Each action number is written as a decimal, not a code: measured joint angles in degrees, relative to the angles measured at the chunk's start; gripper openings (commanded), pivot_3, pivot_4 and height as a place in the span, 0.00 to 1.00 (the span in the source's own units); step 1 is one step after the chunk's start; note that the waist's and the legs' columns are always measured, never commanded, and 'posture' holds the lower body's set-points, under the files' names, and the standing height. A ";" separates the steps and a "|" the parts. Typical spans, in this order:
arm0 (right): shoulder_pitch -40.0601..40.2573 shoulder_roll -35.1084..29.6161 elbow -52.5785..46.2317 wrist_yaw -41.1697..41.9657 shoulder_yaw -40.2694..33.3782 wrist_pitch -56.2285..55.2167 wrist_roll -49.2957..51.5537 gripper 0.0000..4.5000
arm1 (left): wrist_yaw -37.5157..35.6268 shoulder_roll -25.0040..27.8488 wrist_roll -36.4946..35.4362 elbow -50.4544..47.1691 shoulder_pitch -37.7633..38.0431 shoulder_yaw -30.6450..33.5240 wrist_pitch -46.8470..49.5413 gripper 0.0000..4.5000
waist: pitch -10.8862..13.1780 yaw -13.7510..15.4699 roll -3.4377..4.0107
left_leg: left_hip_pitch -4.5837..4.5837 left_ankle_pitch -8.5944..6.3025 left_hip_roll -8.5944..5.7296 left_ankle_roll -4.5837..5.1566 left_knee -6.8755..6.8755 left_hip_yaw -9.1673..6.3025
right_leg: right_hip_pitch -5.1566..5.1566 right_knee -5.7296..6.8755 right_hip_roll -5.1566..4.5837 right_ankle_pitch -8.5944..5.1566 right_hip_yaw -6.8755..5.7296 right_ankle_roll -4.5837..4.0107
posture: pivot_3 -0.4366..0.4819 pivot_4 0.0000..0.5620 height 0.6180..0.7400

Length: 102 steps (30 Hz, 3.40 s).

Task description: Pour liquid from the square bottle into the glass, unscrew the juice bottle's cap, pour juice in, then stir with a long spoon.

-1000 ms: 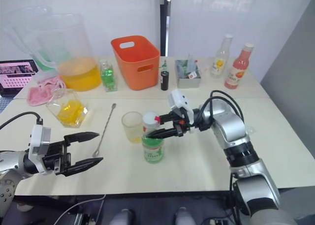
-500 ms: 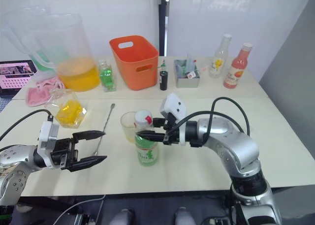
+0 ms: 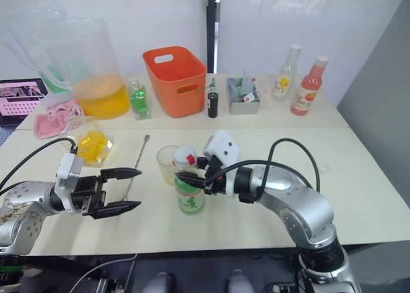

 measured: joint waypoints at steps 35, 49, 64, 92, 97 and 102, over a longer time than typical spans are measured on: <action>11.02 -20.37 -0.38 10.56 -22.46 -2.62 15.30 0.99 | 13.35 -2.71 5.30 1.44 -19.61 -6.06 9.37 1.00 | 0.00 1.43 -0.03 | 0.01 0.00 -0.07 0.01 0.11 -0.03 | 0.17 -0.08 -0.02 0.02 0.02 0.12 | 0.48 0.27 0.70; 15.21 -20.43 -3.32 5.39 -24.16 -4.26 15.29 0.99 | 2.94 -3.28 0.93 2.07 -25.21 -11.84 16.78 1.00 | -0.01 1.38 -0.03 | 0.02 0.01 -0.08 0.01 0.15 -0.08 | 0.22 -0.07 -0.01 0.01 0.02 0.13 | 0.48 0.27 0.70; 17.20 -21.10 -5.35 2.63 -25.05 -5.20 17.51 0.99 | 9.91 -11.18 2.13 -3.52 -24.59 -14.83 16.31 1.00 | 0.00 1.39 -0.04 | 0.10 -0.02 -0.11 0.04 0.62 -0.14 | 0.63 -0.14 -0.03 -0.12 0.01 -0.10 | 0.48 0.27 0.70; 12.41 -21.24 -4.61 1.28 -22.34 -5.50 17.86 1.00 | 13.49 -15.47 5.39 -3.53 -25.14 -18.14 15.01 0.33 | 0.00 1.35 -0.04 | 0.10 -0.02 -0.12 0.04 0.61 -0.18 | 0.63 -0.16 -0.03 0.00 0.01 0.13 | 0.48 0.27 0.70; 7.97 -19.49 -4.29 -1.38 -20.41 -3.94 22.21 1.00 | 13.11 -15.01 5.38 -3.77 -24.81 -18.06 14.61 0.33 | 0.00 1.20 -0.04 | 0.10 -0.02 -0.12 0.04 0.61 -0.18 | 0.63 -0.16 -0.02 0.00 0.01 0.11 | 0.48 0.27 0.70; -0.62 -17.21 -3.74 -5.66 -15.84 -0.92 26.18 1.00 | 12.62 -14.76 5.40 -4.73 -23.87 -18.22 13.63 0.33 | 0.00 1.17 -0.04 | 0.09 -0.02 -0.12 0.04 0.59 -0.20 | 0.63 -0.17 -0.02 0.01 0.00 0.10 | 0.48 0.27 0.70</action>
